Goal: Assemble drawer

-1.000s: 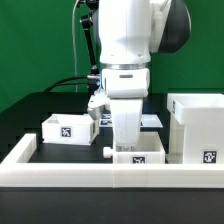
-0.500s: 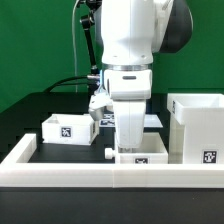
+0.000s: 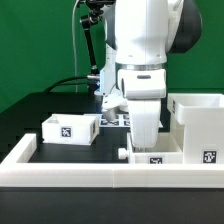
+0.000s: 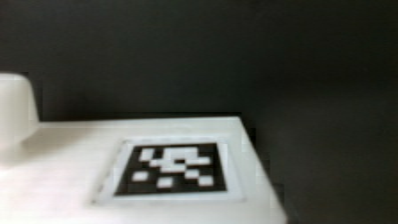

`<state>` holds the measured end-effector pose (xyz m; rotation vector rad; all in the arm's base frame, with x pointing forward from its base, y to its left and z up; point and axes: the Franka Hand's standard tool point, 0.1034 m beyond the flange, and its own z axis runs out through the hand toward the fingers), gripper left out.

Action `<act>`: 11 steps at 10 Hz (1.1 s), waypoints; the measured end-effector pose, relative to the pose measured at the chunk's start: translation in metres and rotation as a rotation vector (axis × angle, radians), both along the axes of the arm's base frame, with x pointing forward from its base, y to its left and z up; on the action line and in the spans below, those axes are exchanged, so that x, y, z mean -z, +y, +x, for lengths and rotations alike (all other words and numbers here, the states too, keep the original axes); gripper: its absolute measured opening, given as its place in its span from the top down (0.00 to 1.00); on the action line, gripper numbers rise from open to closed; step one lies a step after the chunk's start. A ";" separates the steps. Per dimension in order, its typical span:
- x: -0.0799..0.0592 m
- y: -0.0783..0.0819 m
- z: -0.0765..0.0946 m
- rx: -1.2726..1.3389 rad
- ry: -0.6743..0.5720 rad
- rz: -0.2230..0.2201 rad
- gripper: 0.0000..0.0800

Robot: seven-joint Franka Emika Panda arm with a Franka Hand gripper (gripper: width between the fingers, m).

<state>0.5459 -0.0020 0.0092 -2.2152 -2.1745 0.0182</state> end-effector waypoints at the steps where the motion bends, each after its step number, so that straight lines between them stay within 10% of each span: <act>1: 0.000 -0.001 0.000 0.002 0.000 0.000 0.95; 11: 0.000 0.020 0.003 -0.035 -0.020 -0.009 0.95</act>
Offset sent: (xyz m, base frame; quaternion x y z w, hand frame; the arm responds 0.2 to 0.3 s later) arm 0.0027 0.0135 0.0045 -0.0618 0.0019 -0.0188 0.9979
